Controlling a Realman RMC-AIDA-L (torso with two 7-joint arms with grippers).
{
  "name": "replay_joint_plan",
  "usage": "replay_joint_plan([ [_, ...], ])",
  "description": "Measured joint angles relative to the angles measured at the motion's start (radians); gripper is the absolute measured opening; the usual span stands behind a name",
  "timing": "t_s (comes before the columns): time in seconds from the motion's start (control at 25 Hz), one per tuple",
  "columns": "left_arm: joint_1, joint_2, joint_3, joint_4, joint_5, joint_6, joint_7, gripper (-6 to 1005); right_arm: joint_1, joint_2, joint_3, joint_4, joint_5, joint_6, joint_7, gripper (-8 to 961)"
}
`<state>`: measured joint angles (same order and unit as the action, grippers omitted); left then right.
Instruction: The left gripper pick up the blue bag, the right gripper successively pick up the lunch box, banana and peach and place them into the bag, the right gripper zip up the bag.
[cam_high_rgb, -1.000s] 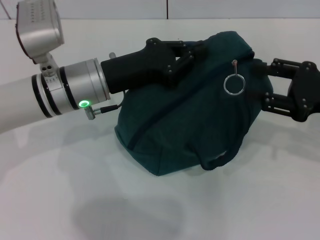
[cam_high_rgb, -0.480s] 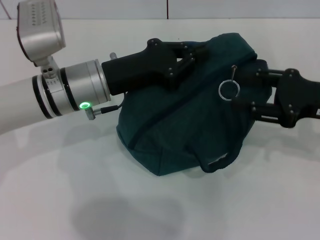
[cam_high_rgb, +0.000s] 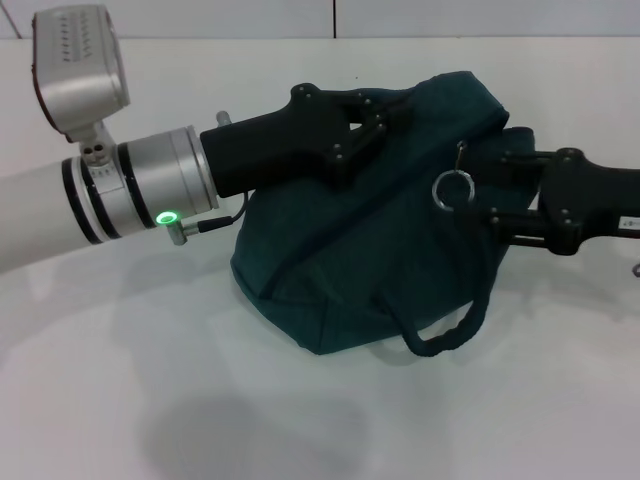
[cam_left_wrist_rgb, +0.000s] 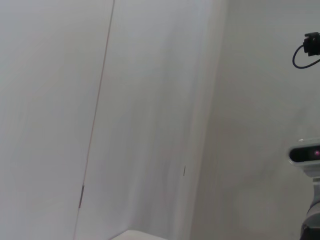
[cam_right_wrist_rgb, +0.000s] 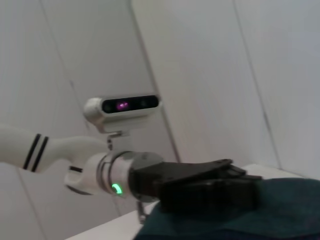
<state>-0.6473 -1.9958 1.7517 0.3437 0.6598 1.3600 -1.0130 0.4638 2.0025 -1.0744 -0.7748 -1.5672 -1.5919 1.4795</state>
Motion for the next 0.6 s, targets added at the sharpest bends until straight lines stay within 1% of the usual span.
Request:
replay_joint_plan([
  [0.2,0.002,-0.001,0.0,0.0,0.0,0.0,0.007,37,0.036,0.002,-0.026,0.01,-0.011,-0.036,0.017,584],
  [0.36,0.007,-0.001,0.0,0.0,0.0,0.001,0.021,37,0.041,0.003,-0.025,0.01,-0.01,-0.073,0.017,583],
  [0.52,0.015,-0.001,0.0,0.0,0.0,0.005,0.029,36,0.038,0.007,-0.019,0.011,-0.005,-0.063,0.018,583],
  [0.6,0.015,-0.001,0.0,0.0,0.0,0.006,0.03,36,0.034,0.008,-0.018,0.012,-0.004,-0.048,0.019,495],
])
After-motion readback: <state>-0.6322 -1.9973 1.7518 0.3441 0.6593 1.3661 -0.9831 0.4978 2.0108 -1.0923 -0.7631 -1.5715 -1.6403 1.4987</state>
